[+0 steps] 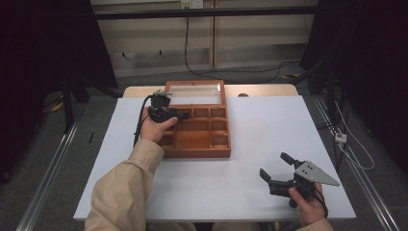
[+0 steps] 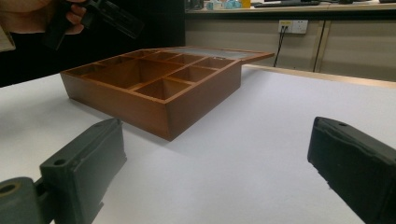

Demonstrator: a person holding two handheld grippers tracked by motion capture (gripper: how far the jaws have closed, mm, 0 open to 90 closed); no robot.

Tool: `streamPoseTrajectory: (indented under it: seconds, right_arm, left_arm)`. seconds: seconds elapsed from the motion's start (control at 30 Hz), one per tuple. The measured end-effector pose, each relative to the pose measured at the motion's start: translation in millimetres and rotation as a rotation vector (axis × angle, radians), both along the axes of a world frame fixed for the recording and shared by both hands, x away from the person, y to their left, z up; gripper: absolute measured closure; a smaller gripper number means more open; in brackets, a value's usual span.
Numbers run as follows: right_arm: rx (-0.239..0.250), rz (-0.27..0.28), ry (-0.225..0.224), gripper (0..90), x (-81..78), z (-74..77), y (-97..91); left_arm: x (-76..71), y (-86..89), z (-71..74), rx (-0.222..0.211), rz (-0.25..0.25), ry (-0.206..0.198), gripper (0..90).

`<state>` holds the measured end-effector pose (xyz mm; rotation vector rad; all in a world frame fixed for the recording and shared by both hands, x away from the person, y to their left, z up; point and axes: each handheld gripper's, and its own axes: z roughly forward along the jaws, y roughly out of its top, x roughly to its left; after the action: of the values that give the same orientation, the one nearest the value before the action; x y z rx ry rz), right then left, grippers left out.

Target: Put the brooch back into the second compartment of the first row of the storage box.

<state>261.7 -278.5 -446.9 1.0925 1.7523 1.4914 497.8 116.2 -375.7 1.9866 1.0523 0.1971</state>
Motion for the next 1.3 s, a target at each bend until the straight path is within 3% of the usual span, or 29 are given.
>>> streamPoseTrajectory:
  seconds: [0.2,0.27,0.37,0.77,1.03,1.17,1.3]
  right_arm:
    - [-0.001,-0.003,0.004,3.5,-1.3,0.4,-0.2]
    - [-0.004,0.002,0.001,3.5,-1.3,0.9,0.6]
    - [-0.008,0.006,0.003,3.4,-1.3,1.2,1.7]
    - [-0.015,0.012,0.006,3.4,-0.5,1.4,5.6]
    - [-0.017,0.013,0.006,3.5,-0.4,1.3,7.0]
    - [-0.017,0.012,0.007,3.5,-0.4,1.0,7.0]
    - [-0.018,0.013,0.007,3.5,-0.3,1.0,7.1]
  left_arm:
    - [-18.9,9.5,0.1,-0.045,-0.035,-0.002,33.3]
    - [-25.5,12.6,0.3,-0.031,-0.044,-0.015,32.1]
    - [-35.1,19.7,-0.8,-0.047,-0.062,-0.004,30.0]
    - [-76.5,48.9,-6.8,-0.056,-0.101,-0.023,26.7]
    - [-97.0,65.7,-14.0,-0.027,-0.121,-0.026,23.0]
    - [-107.0,73.5,-21.1,-0.041,-0.115,-0.021,22.7]
    - [-113.6,78.2,-25.0,-0.013,-0.111,-0.031,21.6]
